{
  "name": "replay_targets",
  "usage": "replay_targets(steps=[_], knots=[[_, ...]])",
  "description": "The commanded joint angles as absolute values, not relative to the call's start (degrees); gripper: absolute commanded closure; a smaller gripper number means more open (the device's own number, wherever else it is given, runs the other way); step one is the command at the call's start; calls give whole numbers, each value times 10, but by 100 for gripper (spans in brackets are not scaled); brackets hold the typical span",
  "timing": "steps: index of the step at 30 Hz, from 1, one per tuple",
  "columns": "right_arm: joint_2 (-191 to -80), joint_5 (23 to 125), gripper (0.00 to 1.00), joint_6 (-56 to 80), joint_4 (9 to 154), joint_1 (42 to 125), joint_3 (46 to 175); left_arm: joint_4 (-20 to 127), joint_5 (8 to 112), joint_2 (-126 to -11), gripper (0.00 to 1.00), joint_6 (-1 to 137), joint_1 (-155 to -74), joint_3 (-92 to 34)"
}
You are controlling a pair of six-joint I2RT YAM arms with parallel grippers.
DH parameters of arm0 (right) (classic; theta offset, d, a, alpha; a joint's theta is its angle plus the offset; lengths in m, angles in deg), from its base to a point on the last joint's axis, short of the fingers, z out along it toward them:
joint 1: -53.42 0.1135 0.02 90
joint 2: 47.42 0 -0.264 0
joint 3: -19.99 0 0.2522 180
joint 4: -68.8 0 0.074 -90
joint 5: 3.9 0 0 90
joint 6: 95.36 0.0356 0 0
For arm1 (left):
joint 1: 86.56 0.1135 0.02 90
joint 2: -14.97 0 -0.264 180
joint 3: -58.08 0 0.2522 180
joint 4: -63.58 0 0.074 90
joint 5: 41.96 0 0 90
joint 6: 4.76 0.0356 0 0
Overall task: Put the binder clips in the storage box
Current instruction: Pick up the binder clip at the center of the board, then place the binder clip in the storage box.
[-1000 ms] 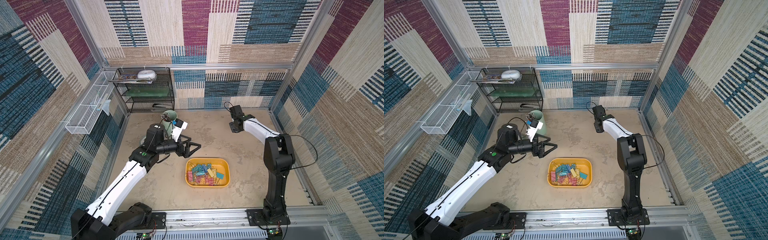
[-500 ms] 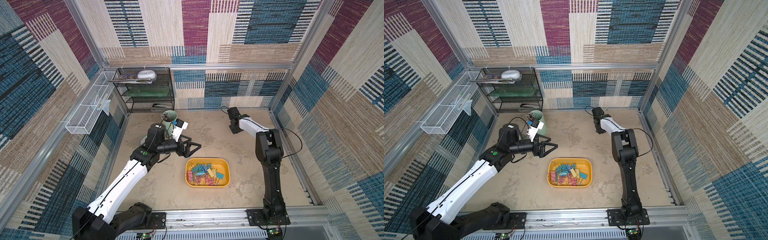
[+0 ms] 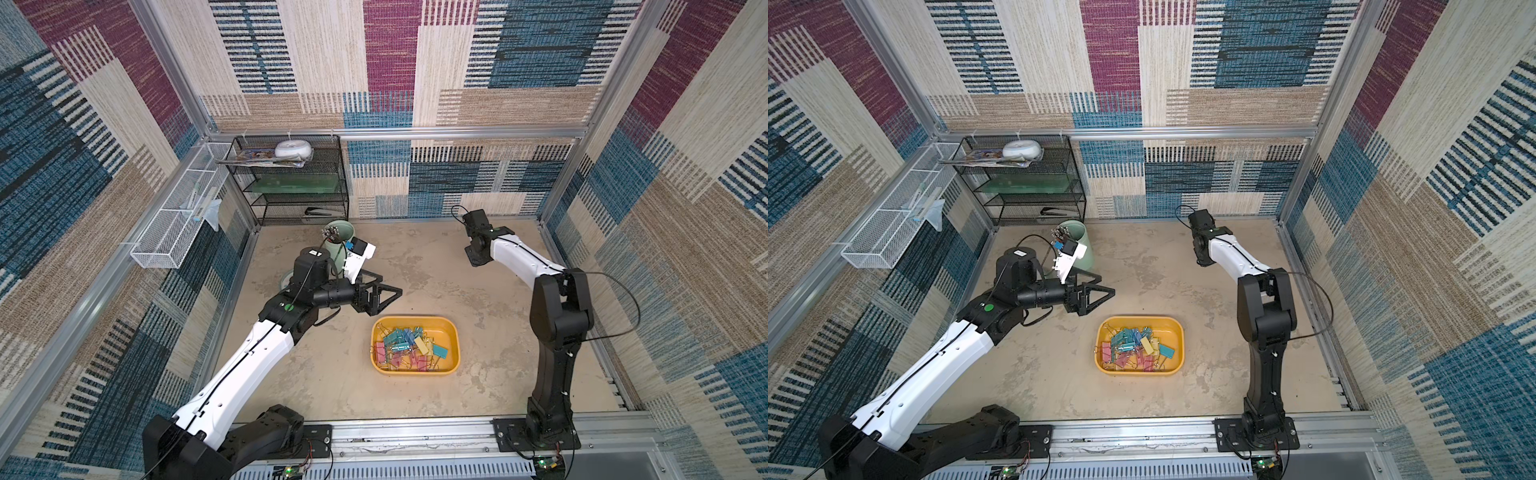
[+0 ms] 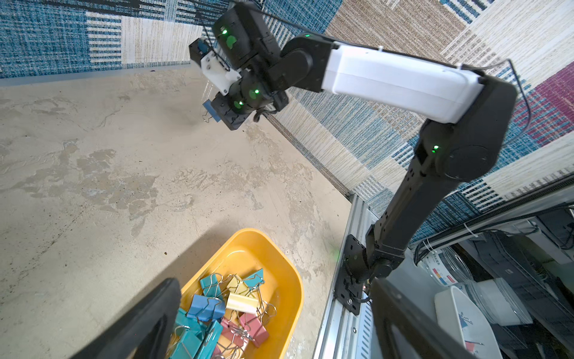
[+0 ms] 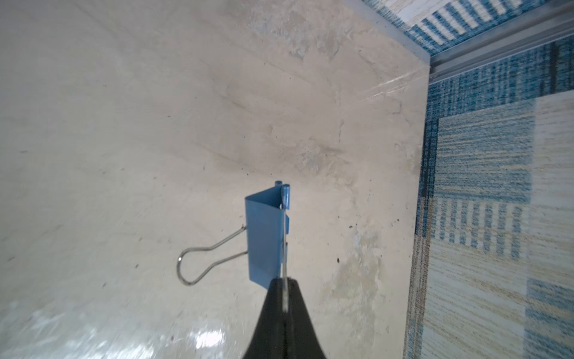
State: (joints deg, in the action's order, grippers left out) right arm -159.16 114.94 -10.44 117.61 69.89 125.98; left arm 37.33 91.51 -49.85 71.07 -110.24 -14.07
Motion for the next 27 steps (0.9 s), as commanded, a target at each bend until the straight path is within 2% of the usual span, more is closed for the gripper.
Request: replay_targets(steps=[1, 8, 14, 21, 27], knots=[[-1504, 1085, 100, -54, 1162, 713, 1211, 388, 921, -495, 1, 713, -1102, -141], [-1275, 894, 100, 27, 1146, 741, 1064, 388, 922, -492, 1, 714, -1102, -140], [-1128, 822, 100, 114, 1119, 792, 941, 388, 925, -490, 1, 720, -1104, -141], [-1095, 781, 100, 191, 1121, 879, 849, 388, 919, -486, 1, 737, -1109, -136], [-1110, 785, 100, 218, 1105, 893, 779, 388, 914, -483, 1, 741, -1109, -134]])
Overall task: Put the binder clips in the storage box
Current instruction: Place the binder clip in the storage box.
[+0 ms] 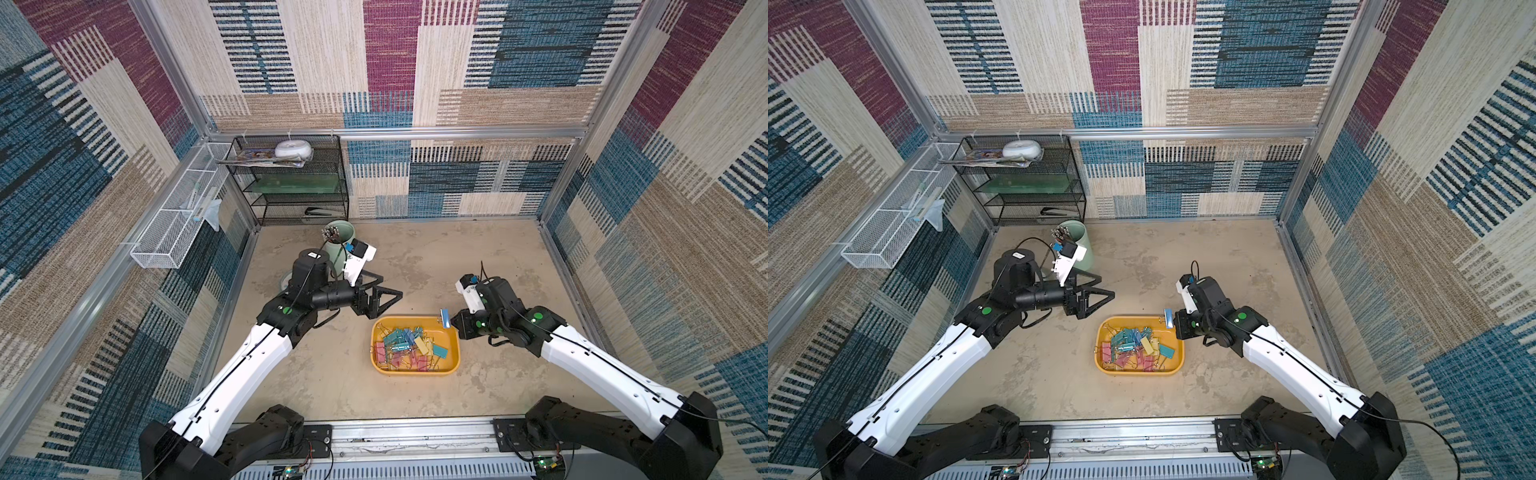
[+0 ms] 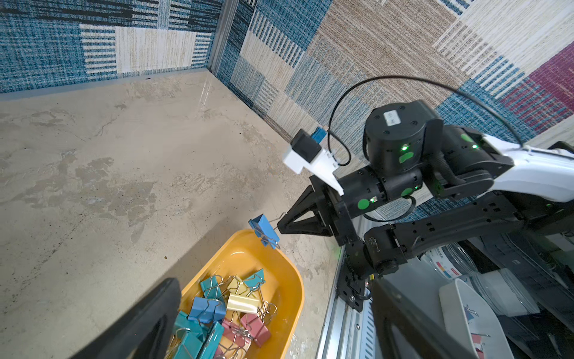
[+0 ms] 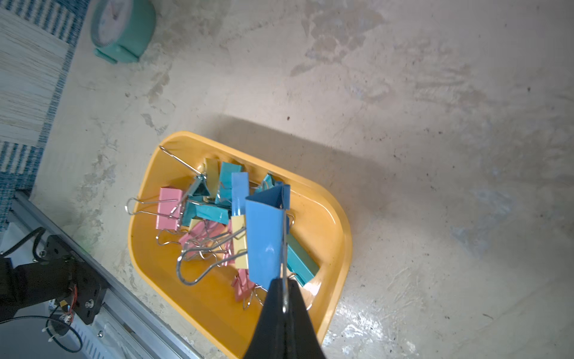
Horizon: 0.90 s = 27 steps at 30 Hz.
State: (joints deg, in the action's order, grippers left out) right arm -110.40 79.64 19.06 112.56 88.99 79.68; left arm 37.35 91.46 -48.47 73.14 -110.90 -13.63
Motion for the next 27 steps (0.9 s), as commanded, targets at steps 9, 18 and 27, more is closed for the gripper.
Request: replay_targets(steps=[9, 18, 27], knots=[[-1188, 804, 94, 257, 1061, 904, 760, 388, 911, -487, 1, 736, -1110, -134], [-1163, 834, 76, 254, 1073, 904, 782, 387, 894, -495, 1, 731, -1111, -132], [-1029, 1099, 59, 226, 964, 899, 758, 322, 519, -394, 1, 726, -1168, -70]])
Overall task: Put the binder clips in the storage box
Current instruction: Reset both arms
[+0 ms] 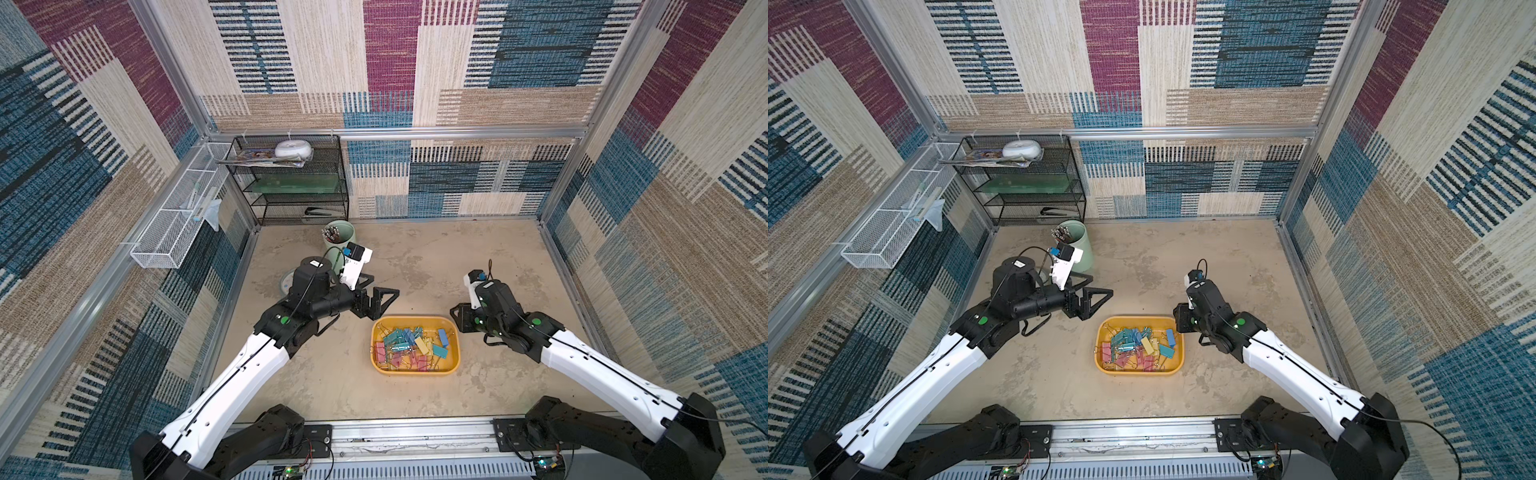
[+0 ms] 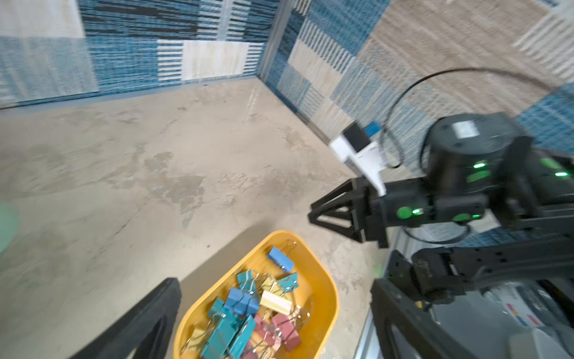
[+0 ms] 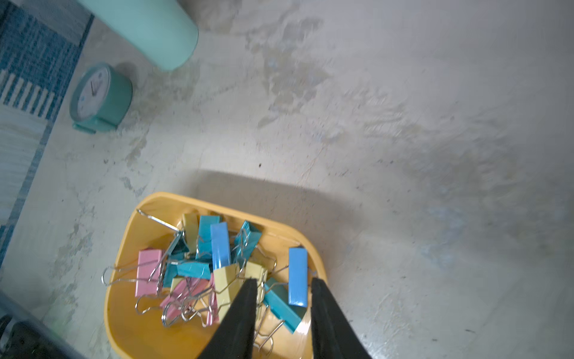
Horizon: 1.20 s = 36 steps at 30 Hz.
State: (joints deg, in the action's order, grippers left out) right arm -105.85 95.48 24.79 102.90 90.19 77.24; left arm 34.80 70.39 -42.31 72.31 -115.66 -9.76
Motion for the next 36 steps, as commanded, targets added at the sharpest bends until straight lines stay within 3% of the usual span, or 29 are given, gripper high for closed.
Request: replay_targets(steps=[1, 5, 9, 11, 14, 21, 24, 27, 33, 35, 36], knots=[[-1013, 1146, 51, 208, 938, 895, 745, 327, 461, -371, 0, 726, -1169, -44], [-986, 1239, 20, 103, 765, 833, 666, 407, 270, -280, 1, 779, -1169, 91], [-1041, 1234, 12, 71, 676, 724, 630, 531, 150, -248, 2, 866, -1151, 202], [-1085, 1241, 11, 47, 600, 684, 600, 639, 156, -260, 3, 926, -1133, 261], [-1140, 1214, 7, 42, 512, 633, 559, 689, 169, -304, 0, 918, -1085, 283], [-1238, 1173, 5, -3, 210, 584, 464, 806, 346, -461, 0, 873, -943, 281], [-1260, 1107, 4, -26, 197, 576, 478, 878, 421, -536, 0, 860, -897, 274], [-1355, 1038, 0, -52, 33, 562, 455, 920, 469, -590, 0, 853, -867, 257], [-1363, 1029, 0, -38, 54, 555, 459, 1043, 508, -742, 1, 851, -841, 231], [-1363, 1029, 0, -39, 52, 555, 459, 946, 515, -720, 0, 854, -841, 204], [-1362, 1029, 0, -37, 56, 554, 460, 985, 513, -733, 0, 854, -840, 210]])
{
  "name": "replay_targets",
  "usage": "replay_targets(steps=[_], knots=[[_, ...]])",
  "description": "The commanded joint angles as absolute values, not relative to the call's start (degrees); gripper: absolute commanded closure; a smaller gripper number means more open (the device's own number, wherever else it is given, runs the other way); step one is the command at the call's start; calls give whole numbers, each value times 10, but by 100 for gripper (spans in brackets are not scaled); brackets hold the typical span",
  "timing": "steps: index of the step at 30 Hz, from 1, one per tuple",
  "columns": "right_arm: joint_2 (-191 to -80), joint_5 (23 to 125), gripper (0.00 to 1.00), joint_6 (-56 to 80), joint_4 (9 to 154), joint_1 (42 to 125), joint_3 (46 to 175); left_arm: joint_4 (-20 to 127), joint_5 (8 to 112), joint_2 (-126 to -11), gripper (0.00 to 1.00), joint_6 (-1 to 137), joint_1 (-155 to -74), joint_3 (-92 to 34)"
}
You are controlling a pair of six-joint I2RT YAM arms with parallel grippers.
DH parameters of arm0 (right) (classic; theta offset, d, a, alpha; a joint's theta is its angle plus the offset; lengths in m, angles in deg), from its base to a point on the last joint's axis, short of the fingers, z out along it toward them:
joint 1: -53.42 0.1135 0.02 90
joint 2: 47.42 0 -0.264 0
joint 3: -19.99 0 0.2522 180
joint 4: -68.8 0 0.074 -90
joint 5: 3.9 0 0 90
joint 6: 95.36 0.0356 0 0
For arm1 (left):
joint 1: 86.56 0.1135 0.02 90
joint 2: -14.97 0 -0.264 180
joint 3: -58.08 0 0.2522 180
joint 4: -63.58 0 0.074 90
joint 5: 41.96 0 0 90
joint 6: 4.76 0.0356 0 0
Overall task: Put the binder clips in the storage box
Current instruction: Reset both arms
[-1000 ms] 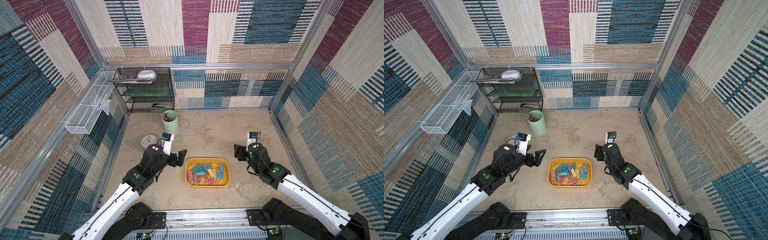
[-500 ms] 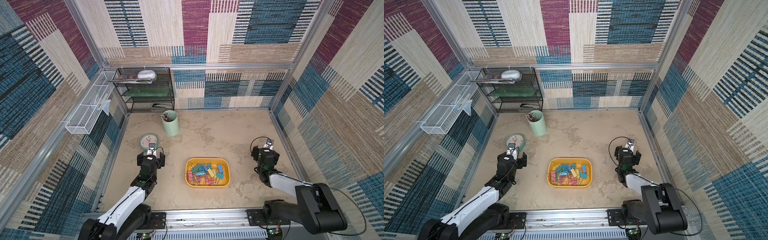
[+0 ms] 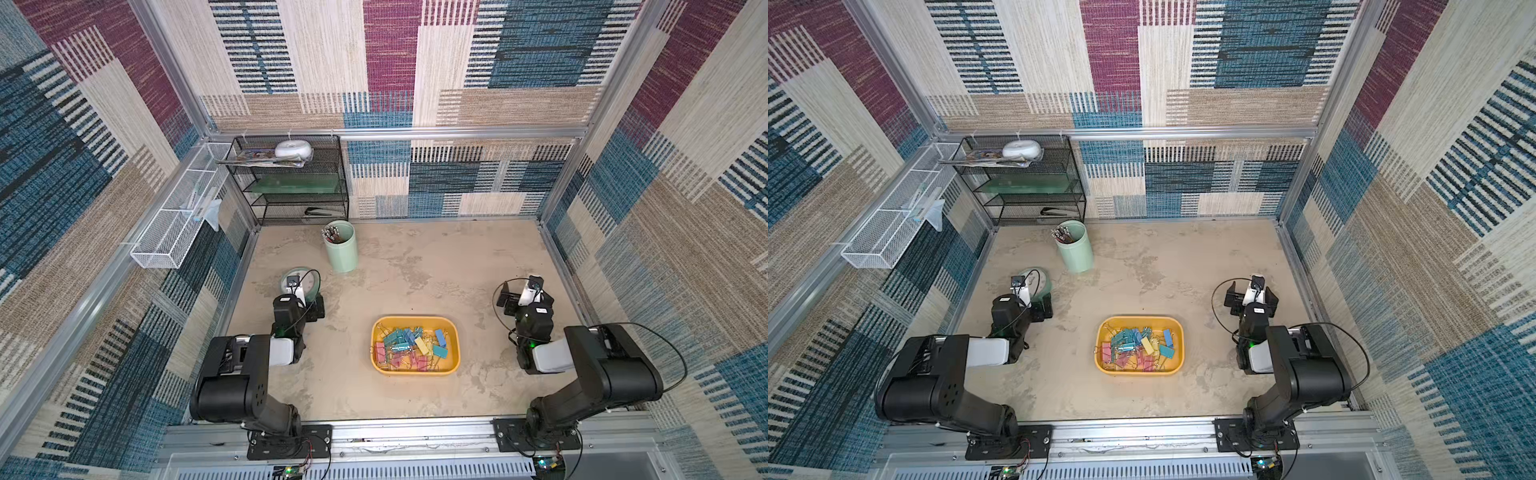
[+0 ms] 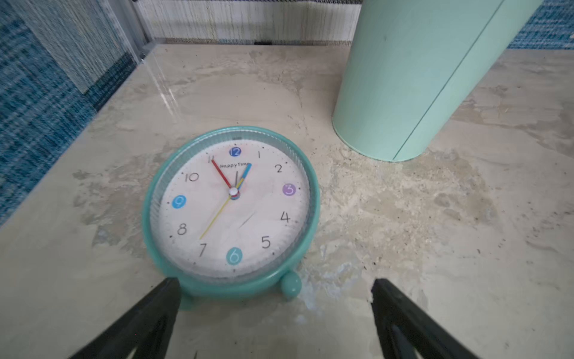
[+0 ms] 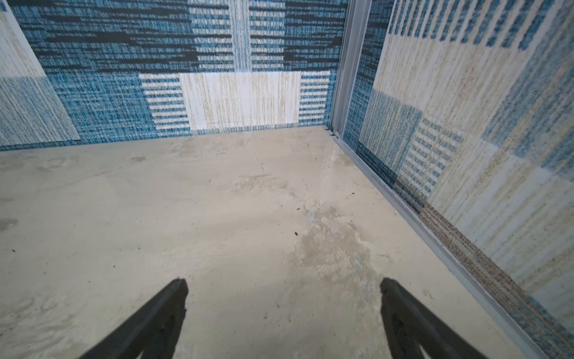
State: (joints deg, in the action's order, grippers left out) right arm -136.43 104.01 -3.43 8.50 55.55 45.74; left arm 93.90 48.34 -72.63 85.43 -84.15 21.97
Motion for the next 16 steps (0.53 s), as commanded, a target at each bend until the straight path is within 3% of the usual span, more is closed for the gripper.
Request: replay_targets(steps=[1, 16], knots=[[-1363, 1029, 0, -38, 53, 554, 459, 1002, 508, -738, 0, 852, -840, 215], [-1363, 1029, 0, -37, 55, 554, 459, 958, 502, -731, 0, 853, -843, 199]])
